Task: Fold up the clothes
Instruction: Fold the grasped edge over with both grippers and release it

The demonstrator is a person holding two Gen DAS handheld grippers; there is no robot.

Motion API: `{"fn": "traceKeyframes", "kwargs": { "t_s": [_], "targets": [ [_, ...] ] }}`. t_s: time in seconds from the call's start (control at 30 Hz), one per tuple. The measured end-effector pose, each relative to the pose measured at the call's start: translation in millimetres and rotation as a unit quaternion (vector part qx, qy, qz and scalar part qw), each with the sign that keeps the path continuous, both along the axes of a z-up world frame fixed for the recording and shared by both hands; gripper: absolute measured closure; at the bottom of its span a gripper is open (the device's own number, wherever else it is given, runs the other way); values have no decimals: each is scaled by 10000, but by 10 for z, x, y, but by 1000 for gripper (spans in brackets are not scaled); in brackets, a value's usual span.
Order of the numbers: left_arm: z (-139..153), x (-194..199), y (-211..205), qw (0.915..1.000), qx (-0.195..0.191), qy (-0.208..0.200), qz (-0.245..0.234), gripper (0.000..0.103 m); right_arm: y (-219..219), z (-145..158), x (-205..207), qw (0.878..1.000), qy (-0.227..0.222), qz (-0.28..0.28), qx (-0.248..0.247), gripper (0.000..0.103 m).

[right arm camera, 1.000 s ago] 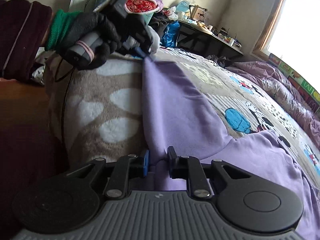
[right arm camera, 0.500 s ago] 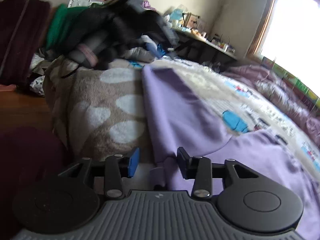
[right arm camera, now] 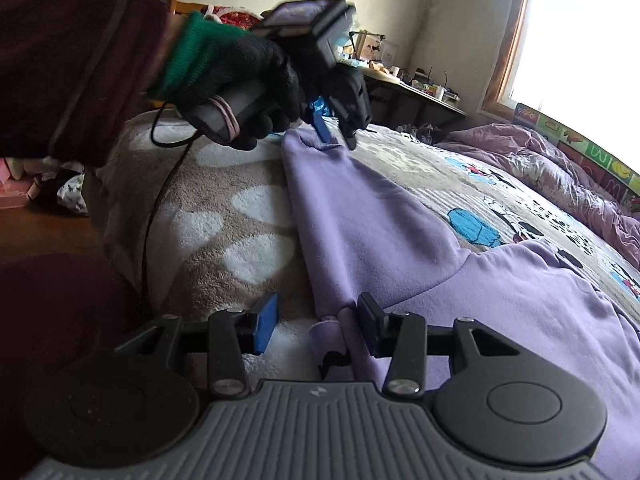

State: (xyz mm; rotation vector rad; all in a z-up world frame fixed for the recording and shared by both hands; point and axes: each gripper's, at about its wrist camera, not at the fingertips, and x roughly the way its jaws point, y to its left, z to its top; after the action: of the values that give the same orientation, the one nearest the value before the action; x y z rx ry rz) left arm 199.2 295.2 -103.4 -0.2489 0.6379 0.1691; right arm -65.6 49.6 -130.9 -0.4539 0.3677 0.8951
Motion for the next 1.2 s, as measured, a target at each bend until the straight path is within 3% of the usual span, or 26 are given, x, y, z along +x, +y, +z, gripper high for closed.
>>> {"fn": "traceKeyframes", "kwargs": {
  "t_s": [0.13, 0.2, 0.27, 0.3, 0.47, 0.53, 0.6, 0.63, 0.7, 0.77, 0.9, 1.03, 1.1, 1.2],
  "targets": [
    [-9, -194, -564, 9926, -387, -114, -1147, 69, -22, -11, 19, 10000, -11, 7, 77, 57],
    [-158, -128, -829, 9894, -121, 111, -1440, 69, -23, -12, 23, 9999, 2, -9, 103, 57],
    [-360, -8, -990, 9883, 306, 348, -1456, 68, -19, -13, 29, 9999, 5, -22, 101, 57],
    [-362, -3, -991, 9896, 293, 259, -1384, 67, -17, -13, 33, 10000, 11, -30, 89, 57],
    [-21, -211, -1109, 9896, 387, -48, -1383, 68, 7, 2, 44, 10000, 28, -21, 6, 57],
    [-80, -211, -1214, 9866, 300, 19, -1602, 66, 8, 8, 48, 10000, 37, -7, -13, 57],
    [-258, -117, -1337, 9838, 457, 425, -1679, 64, 2, 33, 22, 10000, 5, 16, -70, 57],
    [-267, -114, -1364, 9840, 493, 426, -1659, 63, -5, 55, -5, 9999, -34, 33, -120, 57],
    [-252, -125, -1418, 9844, 534, 386, -1632, 64, -115, 122, -95, 9999, -78, 106, -84, 58],
    [-86, -237, -1480, 9848, 456, 79, -1672, 62, -347, 200, -195, 9999, -67, 96, 80, 58],
    [84, -456, -1754, 9836, 601, -232, -1685, 51, -1043, 332, -250, 9961, 285, -454, 706, 57],
    [92, -643, -2153, 9795, 425, -436, -1922, 48, -1961, 403, -183, 9734, 723, -1548, 1525, 56],
    [71, -724, -2410, 9755, 377, -514, -2104, 48, -2478, 428, -141, 9479, 906, -2239, 2076, 56],
    [27, -846, -2943, 9611, 474, -686, -2634, 48, -3249, 431, -87, 8926, 1003, -3337, 2861, 51]
  ]
}}
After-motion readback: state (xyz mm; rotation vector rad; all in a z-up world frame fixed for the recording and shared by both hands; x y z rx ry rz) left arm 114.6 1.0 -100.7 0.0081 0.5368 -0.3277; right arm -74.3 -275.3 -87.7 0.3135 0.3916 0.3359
